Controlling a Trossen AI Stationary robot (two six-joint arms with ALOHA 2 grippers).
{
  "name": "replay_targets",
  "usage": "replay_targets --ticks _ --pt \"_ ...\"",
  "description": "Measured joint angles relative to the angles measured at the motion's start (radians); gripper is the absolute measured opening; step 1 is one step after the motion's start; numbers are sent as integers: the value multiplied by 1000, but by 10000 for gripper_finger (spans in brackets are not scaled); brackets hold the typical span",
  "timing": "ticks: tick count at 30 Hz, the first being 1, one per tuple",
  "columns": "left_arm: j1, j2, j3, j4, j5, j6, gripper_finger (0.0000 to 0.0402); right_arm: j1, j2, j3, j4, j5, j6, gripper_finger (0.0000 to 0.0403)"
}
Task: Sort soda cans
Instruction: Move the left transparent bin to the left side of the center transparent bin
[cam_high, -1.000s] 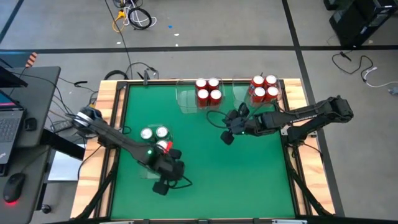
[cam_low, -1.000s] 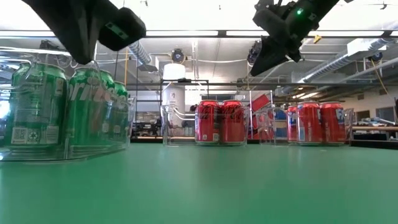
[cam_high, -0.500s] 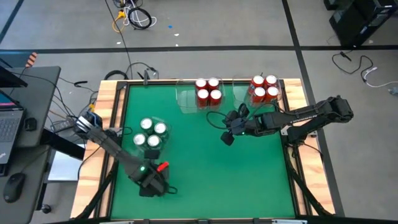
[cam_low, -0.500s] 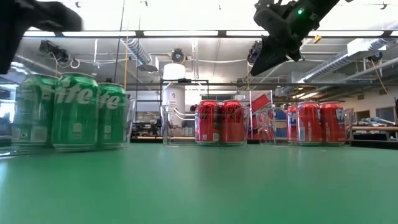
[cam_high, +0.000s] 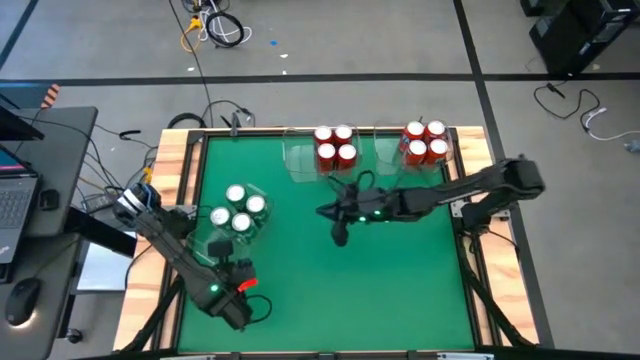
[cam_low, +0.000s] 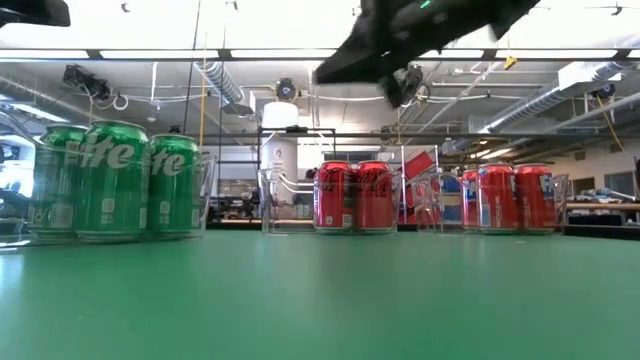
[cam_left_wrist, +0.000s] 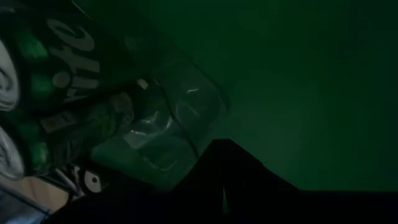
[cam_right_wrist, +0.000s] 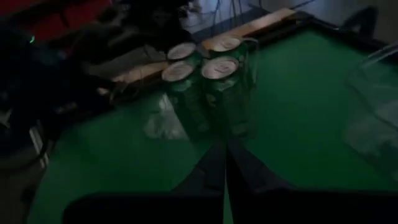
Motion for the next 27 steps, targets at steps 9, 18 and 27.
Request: replay_targets --ticks 9,18,27 --pt "-15 0 0 3 -9 -20 0 -49 308 258 62 -29 -1 90" --pt "-31 -1 1 7 -21 -23 0 -93 481 478 23 -24 -192 119" --pt "-40 -2 1 16 -21 -44 0 -129 612 583 -74 65 -190 13"
